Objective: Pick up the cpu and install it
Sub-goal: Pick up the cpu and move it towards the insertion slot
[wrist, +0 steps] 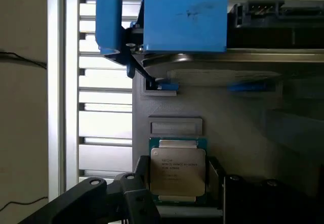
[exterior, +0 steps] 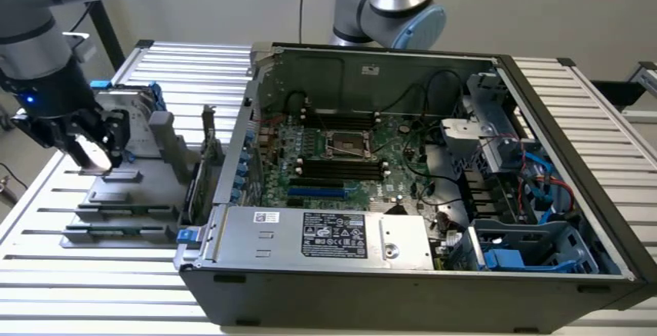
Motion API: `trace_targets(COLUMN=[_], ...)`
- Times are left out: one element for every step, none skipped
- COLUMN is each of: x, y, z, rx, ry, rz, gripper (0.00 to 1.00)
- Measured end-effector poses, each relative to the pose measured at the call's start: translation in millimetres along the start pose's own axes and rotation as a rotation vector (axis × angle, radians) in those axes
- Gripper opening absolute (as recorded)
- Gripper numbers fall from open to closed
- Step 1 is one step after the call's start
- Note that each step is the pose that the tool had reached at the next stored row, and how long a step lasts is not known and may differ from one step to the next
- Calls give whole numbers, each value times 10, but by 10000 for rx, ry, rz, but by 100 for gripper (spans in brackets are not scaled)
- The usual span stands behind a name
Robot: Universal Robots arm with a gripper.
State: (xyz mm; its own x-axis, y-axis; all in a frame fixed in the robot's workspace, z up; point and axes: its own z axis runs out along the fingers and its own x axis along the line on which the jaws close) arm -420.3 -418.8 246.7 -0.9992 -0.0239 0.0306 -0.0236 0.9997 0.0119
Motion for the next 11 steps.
trace_targets(x=[-6,-16,-27,-41,-59,-79,-103,-127,-153,-179,-204], y=[0,1,1,1,1,1,1,1,1,1,1], z=[-43,-92,-138,-183,-229,-274,-322,-368,-413,-459,-506], rx=[0,0,0,0,0,1,0,0,0,-3,-6], ry=[2,6,10,13,20,27,32,38,45,50,57], rz=[-1,-2,-4,-8,-14,-22,-31,-41,-53,-68,-85], gripper=[55,55,55,55,55,55,55,55,55,55,55])
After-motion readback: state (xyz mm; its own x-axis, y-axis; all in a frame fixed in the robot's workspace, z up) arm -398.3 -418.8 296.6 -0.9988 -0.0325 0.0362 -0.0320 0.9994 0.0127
